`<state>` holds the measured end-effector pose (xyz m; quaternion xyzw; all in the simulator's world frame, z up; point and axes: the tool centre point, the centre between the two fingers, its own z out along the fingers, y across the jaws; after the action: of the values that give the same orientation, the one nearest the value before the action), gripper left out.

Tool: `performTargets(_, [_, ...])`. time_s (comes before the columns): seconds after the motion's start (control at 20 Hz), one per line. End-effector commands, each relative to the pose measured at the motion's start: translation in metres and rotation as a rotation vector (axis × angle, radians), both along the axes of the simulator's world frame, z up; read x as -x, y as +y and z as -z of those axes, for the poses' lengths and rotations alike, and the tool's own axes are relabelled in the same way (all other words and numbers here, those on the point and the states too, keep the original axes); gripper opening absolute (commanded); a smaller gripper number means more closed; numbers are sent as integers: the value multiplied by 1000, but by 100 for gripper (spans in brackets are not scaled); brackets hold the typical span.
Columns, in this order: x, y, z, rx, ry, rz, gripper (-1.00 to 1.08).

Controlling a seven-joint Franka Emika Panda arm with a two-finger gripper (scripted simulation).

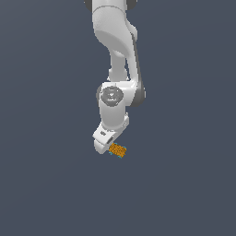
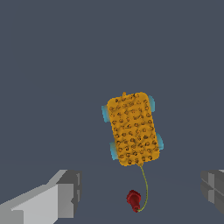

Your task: Pick up the object and move it to a goal position.

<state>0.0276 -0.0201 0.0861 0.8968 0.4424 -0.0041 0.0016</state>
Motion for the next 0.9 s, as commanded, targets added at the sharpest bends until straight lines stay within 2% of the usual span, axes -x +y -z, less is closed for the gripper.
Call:
performTargets(0.0, [-2, -2, 6, -2, -1, -59, 100])
performTargets(0.45, [-6, -8, 18, -6, -4, -186, 100])
performTargets(0.85, [-7, -9, 21, -7, -5, -205, 100])
